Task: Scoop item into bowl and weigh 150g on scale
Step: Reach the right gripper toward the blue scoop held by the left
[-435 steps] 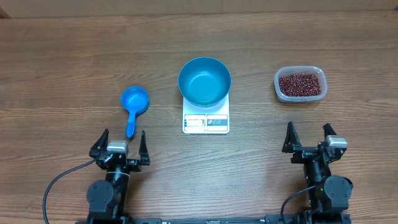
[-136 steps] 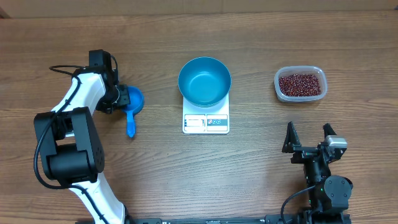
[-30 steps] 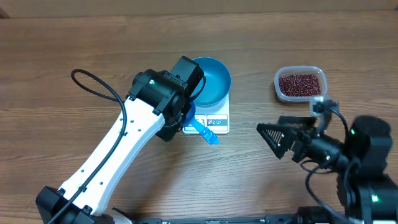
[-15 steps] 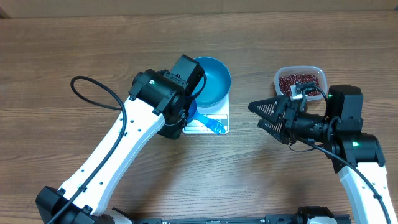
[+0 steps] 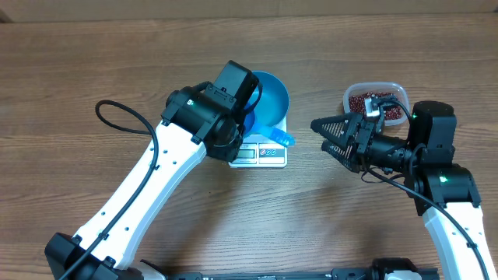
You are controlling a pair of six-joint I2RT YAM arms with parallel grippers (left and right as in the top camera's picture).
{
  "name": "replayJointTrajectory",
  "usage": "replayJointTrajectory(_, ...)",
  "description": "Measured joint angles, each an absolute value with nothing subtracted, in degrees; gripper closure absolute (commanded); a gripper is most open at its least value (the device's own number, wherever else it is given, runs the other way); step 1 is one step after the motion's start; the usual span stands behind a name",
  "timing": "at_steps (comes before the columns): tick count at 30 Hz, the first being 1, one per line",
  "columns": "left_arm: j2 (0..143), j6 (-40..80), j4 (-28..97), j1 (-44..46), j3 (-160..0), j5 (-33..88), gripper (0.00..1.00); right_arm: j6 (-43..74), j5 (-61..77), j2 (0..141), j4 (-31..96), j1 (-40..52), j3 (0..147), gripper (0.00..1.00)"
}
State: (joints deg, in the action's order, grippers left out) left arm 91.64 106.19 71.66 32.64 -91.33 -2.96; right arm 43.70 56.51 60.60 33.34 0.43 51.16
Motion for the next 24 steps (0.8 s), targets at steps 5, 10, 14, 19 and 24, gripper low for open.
replayJointTrajectory(5, 91.6, 110.6, 70.2, 32.6, -91.3, -2.9, 0.96, 48.7, 55.7, 60.6, 27.1, 0.5, 51.2, 0.00)
replayJointTrajectory(10, 91.6, 115.8, 69.2, 32.6, -91.3, -1.0, 0.96, 51.2, 54.2, 60.6, 19.2, 2.4, 51.2, 0.00)
replayJointTrajectory(14, 91.6, 117.6, 65.9, 32.6, -91.3, 1.9, 0.96, 52.1, 50.2, 60.6, 17.5, 7.4, 51.2, 0.00)
replayJointTrajectory(19, 91.6, 118.5, 65.1, 32.6, -91.3, 4.3, 0.96, 52.5, 44.1, 60.6, 16.8, 11.8, 51.2, 0.00)
replayJointTrajectory(24, 91.6, 118.6, 65.1, 32.6, -91.3, 6.7, 0.96, 52.4, 38.3, 60.6, 14.4, 15.6, 51.2, 0.10)
